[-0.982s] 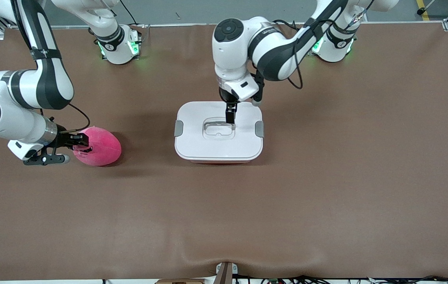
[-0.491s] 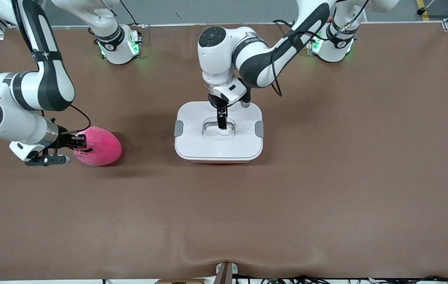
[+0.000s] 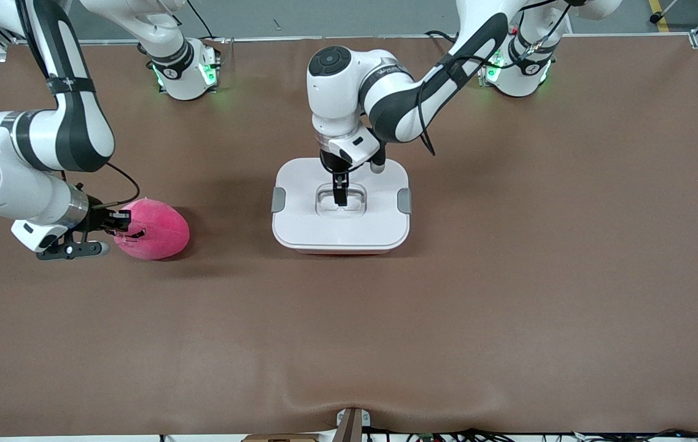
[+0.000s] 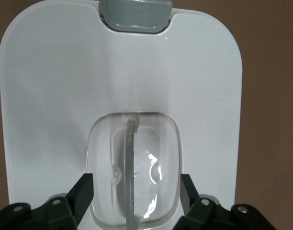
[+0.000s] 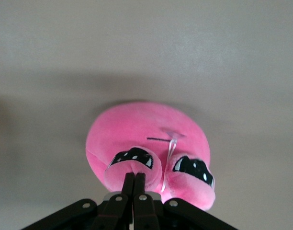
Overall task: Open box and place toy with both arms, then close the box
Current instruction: 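Lift the plush with the right gripper while the left gripper holds the lid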
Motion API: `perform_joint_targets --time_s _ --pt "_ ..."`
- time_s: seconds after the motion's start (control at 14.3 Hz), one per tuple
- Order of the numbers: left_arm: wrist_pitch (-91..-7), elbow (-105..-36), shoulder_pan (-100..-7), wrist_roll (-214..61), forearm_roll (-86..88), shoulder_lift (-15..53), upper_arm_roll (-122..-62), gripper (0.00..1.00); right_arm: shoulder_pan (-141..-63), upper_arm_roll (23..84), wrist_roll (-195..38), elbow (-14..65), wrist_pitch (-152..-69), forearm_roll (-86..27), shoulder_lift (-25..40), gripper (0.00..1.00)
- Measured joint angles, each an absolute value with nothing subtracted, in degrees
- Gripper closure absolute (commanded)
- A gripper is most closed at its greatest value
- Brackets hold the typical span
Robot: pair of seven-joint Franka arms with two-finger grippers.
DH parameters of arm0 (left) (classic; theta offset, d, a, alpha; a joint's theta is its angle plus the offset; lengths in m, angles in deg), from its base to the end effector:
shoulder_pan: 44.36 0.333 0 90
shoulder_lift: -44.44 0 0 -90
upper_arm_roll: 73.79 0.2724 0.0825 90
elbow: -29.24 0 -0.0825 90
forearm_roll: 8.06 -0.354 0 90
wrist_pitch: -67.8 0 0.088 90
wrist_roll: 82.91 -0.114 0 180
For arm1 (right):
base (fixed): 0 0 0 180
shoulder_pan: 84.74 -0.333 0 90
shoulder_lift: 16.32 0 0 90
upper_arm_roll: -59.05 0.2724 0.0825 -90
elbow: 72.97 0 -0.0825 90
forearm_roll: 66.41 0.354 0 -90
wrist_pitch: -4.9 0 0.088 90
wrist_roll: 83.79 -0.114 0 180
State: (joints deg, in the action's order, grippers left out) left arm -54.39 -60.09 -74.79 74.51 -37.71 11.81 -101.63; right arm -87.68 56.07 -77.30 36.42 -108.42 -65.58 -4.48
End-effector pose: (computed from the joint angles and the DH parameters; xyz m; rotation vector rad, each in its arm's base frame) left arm 0.3986 -0.5184 0.3219 2.1437 2.0895 0.2412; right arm 0.5536 0.0014 0.3448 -3.1198 -0.1660 0.2150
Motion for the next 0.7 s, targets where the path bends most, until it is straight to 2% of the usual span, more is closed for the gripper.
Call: perform_joint_targets --time_s 0.28,0.35,0.42,0.49,0.56,0.63,0.7 --pt "-54.8 -59.9 -74.9 74.6 -37.8 11.0 -101.6 0.45 -87.9 56.2 -73.7 29.0 -100.0 -65.6 -4.9 1.00" --pt "-55.0 -59.8 -74.9 74.6 -37.8 11.0 -101.6 0.56 -88.0 56.2 -72.9 26.9 -98.3 -65.6 -5.0 1.00" --pt "-55.1 -59.7 -74.9 74.6 -37.8 11.0 -101.5 0.72 -88.1 56.3 -72.2 24.8 -96.5 -65.6 -5.0 1.00" --pt "-55.3 -59.6 -74.9 74.7 -37.8 11.0 -101.5 0.85 -88.4 56.3 -71.8 22.9 -94.7 -65.6 -5.0 1.00" --pt "-55.4 -59.6 -74.9 74.7 -37.8 11.0 -101.4 0.95 -88.9 56.3 -71.3 21.5 -93.6 -65.6 -4.9 1.00" --pt "-55.4 -59.6 -74.9 74.7 -37.8 11.0 -101.4 1.00 -89.3 56.4 -70.4 20.6 -93.0 -65.6 -4.9 1.00" --pt "-55.4 -59.6 -74.9 74.7 -37.8 11.0 -101.4 1.00 -89.8 56.4 -69.2 20.1 -92.6 -65.6 -4.8 1.00"
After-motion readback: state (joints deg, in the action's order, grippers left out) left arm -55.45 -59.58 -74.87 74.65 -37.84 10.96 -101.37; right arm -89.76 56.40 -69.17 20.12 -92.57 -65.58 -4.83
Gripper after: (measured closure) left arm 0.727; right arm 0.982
